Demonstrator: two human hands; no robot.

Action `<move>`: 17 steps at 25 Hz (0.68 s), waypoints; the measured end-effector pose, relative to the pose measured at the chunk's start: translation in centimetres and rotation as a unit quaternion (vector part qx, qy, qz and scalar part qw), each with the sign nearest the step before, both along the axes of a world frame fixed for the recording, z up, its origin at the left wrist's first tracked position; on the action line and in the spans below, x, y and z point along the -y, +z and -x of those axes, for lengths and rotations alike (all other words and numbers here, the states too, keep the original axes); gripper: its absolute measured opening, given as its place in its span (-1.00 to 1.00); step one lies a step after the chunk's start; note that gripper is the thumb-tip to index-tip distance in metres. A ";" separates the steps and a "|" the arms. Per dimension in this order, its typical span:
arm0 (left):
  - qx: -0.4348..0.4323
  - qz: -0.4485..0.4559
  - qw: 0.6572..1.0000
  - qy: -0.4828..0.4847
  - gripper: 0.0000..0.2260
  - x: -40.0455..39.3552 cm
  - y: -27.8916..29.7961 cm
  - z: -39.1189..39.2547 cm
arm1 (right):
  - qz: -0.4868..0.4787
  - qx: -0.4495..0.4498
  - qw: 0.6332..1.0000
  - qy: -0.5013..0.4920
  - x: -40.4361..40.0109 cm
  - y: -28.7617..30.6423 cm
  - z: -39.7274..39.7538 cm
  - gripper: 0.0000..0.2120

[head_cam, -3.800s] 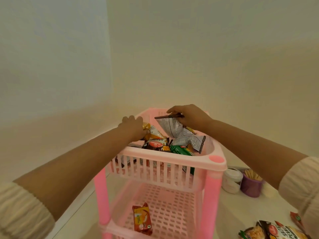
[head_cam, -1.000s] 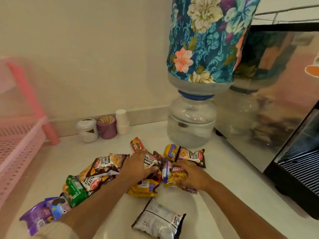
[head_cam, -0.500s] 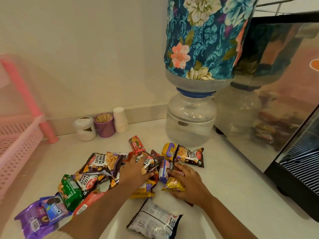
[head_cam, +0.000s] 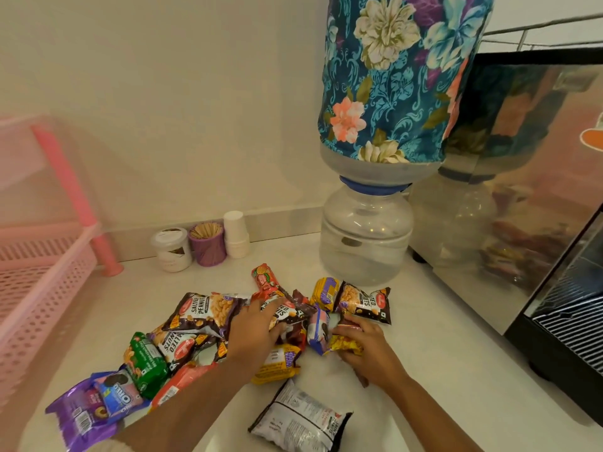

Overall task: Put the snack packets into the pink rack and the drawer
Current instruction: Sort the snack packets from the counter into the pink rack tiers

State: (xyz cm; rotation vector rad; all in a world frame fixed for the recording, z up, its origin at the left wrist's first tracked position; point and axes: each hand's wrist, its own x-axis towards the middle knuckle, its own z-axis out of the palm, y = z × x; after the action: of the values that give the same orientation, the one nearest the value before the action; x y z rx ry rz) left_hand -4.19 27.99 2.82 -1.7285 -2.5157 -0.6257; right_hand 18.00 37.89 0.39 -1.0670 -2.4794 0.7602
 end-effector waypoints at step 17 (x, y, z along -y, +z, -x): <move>-0.183 -0.206 0.952 0.131 -0.56 8.5 25.6 12.9 | 0.169 -0.330 0.924 0.095 6.3 23.3 20.1 -0.82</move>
State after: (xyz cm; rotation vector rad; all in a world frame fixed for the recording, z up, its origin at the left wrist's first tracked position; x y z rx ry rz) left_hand -17.05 19.44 28.39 -1.2121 -2.1181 -0.6744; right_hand -2.10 31.59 23.72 -0.5270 -1.9137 1.3808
